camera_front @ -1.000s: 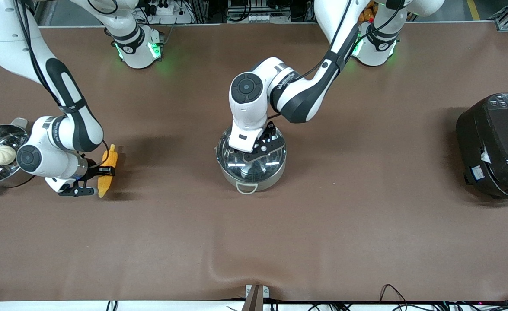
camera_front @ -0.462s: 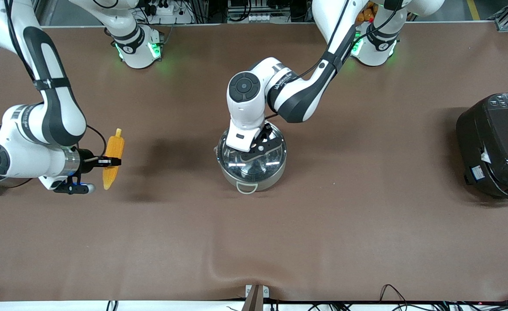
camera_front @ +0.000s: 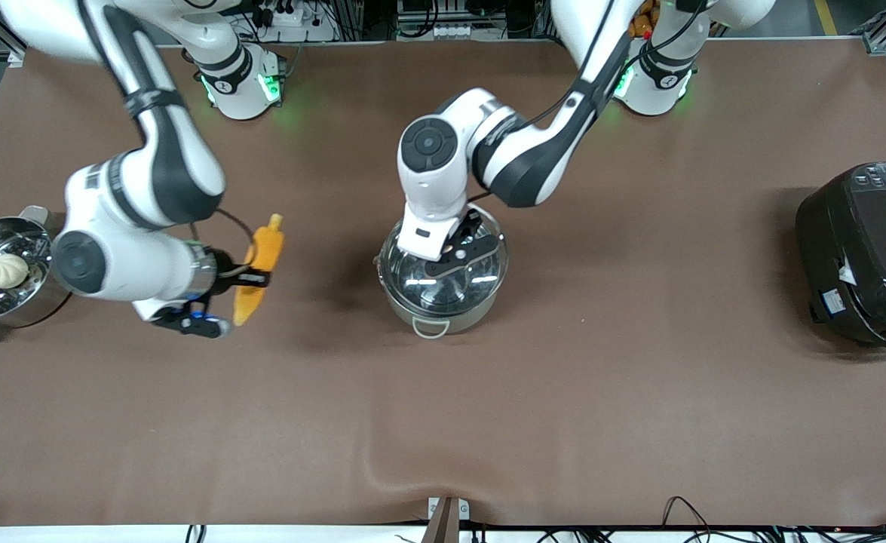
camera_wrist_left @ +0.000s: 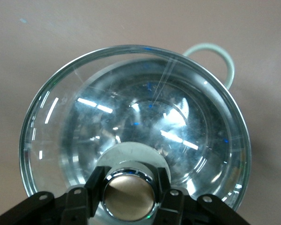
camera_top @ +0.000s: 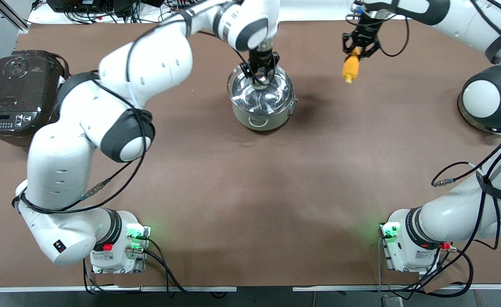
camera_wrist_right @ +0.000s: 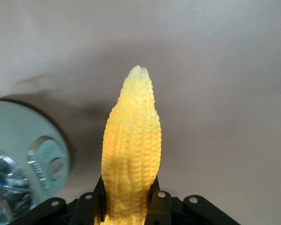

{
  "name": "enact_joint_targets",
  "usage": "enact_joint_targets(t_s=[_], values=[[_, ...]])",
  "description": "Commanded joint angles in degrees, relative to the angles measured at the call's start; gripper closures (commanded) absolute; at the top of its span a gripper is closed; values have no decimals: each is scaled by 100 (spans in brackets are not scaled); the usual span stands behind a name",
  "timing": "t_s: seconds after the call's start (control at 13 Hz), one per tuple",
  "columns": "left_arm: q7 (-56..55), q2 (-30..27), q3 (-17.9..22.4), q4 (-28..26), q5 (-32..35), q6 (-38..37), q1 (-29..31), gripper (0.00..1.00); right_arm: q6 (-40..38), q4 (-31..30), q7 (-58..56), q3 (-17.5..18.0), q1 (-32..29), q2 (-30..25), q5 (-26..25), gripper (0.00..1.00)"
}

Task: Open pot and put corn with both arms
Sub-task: 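Lift the lid aside with the left gripper while the right gripper carries the corn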

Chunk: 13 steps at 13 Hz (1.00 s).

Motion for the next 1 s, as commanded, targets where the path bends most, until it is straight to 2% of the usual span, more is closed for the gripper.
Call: enact_joint_targets(t_s=[0.0, 0.15, 0.23, 0.46, 0.54, 0.69, 0.92], values=[[447, -1012, 34, -193, 124, -838, 380, 100, -78, 204, 317, -71, 174, 96, 76, 98], [1062, -1549, 16, -210, 45, -1444, 837, 100, -70, 213, 327, -54, 244, 105, 103, 98], [1308, -1760, 16, -271, 53, -1708, 1091, 100, -26, 265, 327, -53, 506, 123, 94, 98], [2914, -2367, 16, -946, 80, -1799, 2198, 100, 665, 485, 983, -80, 1490, 473, -2, 98], [3319, -2386, 7, -1131, 97, -1729, 2532, 100, 921, 512, 1055, -97, 1771, 605, -185, 97], [3586, -2386, 16, -1797, 150, -1091, 2894, 100, 1073, 1001, 1082, -97, 2177, 1061, -835, 97], [3596, -2361, 7, -2993, 650, 237, 3080, 100, 1143, 1566, 1109, -115, 2529, 1598, -996, 97]])
